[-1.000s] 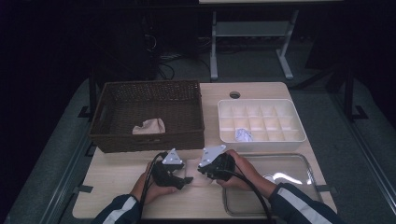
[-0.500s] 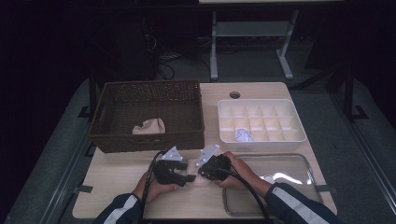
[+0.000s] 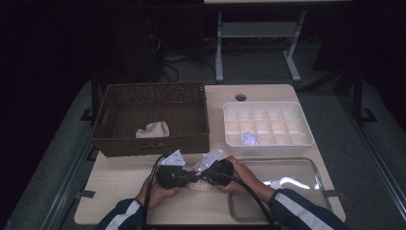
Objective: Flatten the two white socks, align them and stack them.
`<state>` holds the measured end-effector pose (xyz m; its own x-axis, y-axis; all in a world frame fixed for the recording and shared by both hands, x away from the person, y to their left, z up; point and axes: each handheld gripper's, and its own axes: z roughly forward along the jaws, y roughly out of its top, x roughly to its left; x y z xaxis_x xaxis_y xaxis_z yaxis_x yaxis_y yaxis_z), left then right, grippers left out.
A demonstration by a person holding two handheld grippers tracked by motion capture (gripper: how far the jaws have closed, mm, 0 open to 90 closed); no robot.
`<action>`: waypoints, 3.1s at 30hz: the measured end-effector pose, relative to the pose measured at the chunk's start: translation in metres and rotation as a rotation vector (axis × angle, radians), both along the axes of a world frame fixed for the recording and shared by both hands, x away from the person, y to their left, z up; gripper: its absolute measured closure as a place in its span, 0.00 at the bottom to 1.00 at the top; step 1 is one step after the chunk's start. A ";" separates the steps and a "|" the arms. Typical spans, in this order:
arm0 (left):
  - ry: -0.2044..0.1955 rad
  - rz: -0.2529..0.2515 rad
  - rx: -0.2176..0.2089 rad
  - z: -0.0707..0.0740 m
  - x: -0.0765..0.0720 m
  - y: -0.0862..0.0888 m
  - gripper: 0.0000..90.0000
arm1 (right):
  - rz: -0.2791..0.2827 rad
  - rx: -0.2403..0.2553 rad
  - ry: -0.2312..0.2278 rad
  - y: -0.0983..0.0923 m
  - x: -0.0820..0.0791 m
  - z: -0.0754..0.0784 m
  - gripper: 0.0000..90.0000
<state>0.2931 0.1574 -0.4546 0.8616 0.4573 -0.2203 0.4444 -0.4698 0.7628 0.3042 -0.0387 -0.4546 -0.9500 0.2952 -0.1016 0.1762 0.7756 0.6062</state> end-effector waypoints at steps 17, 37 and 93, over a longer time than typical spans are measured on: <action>0.022 0.203 0.116 -0.006 -0.004 0.020 0.37 | 0.002 0.014 -0.023 0.003 -0.002 -0.001 0.94; 0.049 0.169 0.165 -0.006 -0.001 0.017 0.40 | 0.035 -0.010 -0.023 -0.004 -0.006 0.000 0.94; -0.065 0.086 0.050 0.007 -0.004 0.000 0.89 | 0.008 -0.010 0.041 -0.042 0.005 0.012 0.72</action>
